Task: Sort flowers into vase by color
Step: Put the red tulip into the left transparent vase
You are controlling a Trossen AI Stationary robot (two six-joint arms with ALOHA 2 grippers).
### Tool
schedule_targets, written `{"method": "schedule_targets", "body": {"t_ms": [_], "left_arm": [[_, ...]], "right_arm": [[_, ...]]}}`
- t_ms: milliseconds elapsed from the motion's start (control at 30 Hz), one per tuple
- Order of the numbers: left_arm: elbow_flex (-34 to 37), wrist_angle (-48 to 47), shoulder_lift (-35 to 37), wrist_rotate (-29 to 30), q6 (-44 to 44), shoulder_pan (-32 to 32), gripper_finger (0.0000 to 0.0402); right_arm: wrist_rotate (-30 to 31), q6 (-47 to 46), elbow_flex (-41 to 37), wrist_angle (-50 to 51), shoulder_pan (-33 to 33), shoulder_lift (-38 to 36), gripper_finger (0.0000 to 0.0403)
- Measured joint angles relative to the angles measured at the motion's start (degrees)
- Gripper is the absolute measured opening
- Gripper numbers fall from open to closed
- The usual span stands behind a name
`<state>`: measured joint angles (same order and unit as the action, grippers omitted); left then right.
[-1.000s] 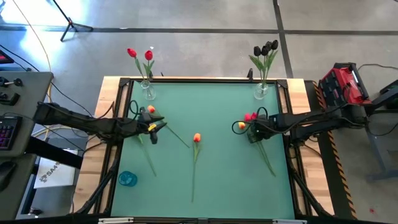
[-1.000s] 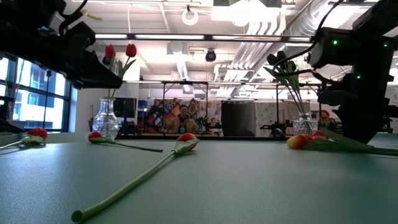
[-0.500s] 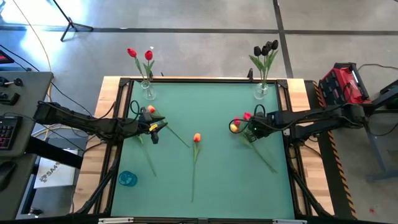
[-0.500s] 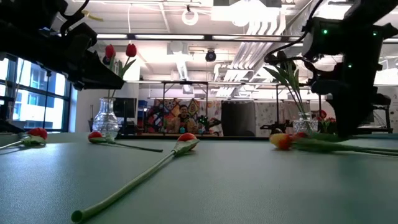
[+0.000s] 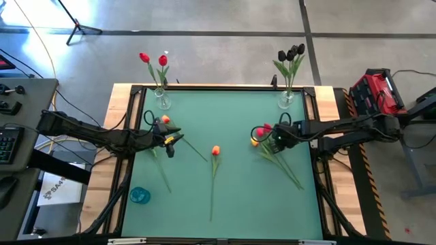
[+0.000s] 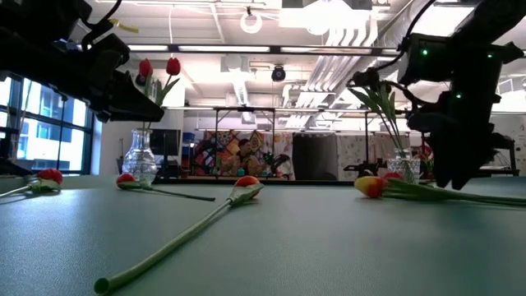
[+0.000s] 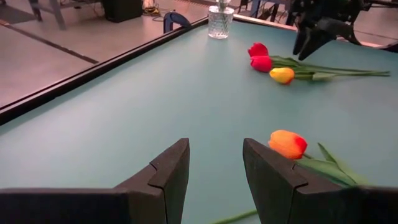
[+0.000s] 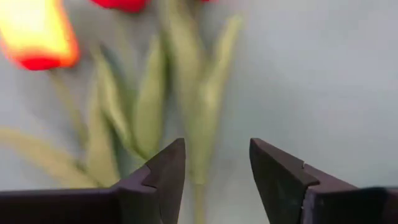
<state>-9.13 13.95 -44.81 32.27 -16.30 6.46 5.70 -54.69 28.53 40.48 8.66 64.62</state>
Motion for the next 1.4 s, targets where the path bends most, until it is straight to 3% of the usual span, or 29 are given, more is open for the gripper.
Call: {"method": "schedule_targets", "body": {"t_ms": [733, 967, 1033, 1233, 1400], "left_arm": [[0.0, 0.1, -0.4, 0.1, -0.3, 0.0, 0.0137], [0.0, 0.1, -0.4, 0.6, -1.5, 0.0, 0.0137], [0.0, 0.3, -0.4, 0.6, -1.7, 0.0, 0.0137], [0.0, 6.6, -3.7, -0.2, -2.2, 0.0, 0.0137], [0.0, 18.6, -9.2, -2.6, -0.9, 0.0, 0.0137]], "right_arm": [[-2.2, 0.7, -5.7, -10.0, 0.0, 0.2, 0.0116], [-2.3, 1.2, -5.8, -10.8, 0.0, 0.3, 0.0016], [-2.0, 0.7, -5.8, -11.3, -0.1, 0.3, 0.0009], [6.4, 1.0, -4.3, -15.7, -0.7, -1.8, 0.0004], [15.0, 8.9, -3.6, -33.9, -5.2, -3.6, 0.0004]]}}
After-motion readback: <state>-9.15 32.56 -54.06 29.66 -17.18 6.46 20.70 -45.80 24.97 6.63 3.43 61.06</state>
